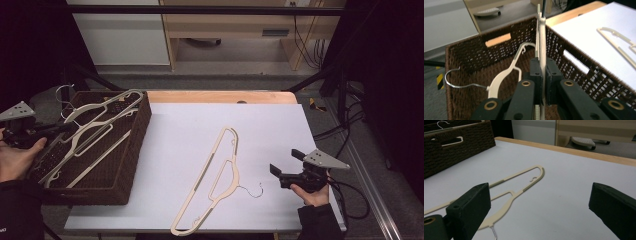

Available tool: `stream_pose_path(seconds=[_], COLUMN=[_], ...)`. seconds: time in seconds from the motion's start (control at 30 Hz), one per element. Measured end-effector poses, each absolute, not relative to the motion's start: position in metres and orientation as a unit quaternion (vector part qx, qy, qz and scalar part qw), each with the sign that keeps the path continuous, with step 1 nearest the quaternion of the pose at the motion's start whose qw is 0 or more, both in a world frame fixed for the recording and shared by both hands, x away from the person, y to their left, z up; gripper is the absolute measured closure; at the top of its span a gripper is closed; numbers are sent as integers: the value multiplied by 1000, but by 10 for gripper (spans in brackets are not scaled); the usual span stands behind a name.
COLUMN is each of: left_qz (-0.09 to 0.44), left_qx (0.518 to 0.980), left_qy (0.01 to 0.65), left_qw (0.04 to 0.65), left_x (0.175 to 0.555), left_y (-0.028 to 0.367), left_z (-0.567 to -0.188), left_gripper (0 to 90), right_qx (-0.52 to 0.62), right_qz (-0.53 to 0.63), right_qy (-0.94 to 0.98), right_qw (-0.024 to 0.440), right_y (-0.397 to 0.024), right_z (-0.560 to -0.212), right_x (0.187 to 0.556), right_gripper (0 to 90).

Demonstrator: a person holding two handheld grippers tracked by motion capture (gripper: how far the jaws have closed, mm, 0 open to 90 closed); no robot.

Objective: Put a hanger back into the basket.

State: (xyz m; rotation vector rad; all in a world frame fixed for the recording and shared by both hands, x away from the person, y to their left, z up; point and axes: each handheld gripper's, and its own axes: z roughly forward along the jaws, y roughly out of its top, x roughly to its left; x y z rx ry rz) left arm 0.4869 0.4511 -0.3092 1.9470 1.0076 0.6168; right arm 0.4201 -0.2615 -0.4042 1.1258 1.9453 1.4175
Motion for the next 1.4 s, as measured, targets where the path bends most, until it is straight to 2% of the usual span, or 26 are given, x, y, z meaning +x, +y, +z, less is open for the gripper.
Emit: stream_pose_path(seconds=[0.5,0.6,0.87,0.93,1.0,1.13,1.4], left_qz=[212,202,173,180,203,233,259], left_qx=[773,775,760,751,750,730,710], left_qy=[429,455,495,516,526,544,543], left_qw=[416,389,384,371,345,343,365], left_x=[489,496,499,500,499,493,475], left_y=[438,435,447,445,444,450,452], left_z=[-346,-358,-372,-371,-370,-366,-355], left_gripper=[840,837,822,812,747,630,555], right_qx=[412,411,412,411,411,411,410], right_qz=[518,519,518,518,517,517,515], right_qy=[710,710,710,712,711,711,714], right_qw=[239,240,240,239,239,240,238], right_y=[-261,-262,-261,-260,-260,-260,-258], right_z=[-404,-403,-403,-404,-404,-404,-406], right_x=[419,419,419,419,419,420,420], right_gripper=[44,44,44,44,44,44,43])
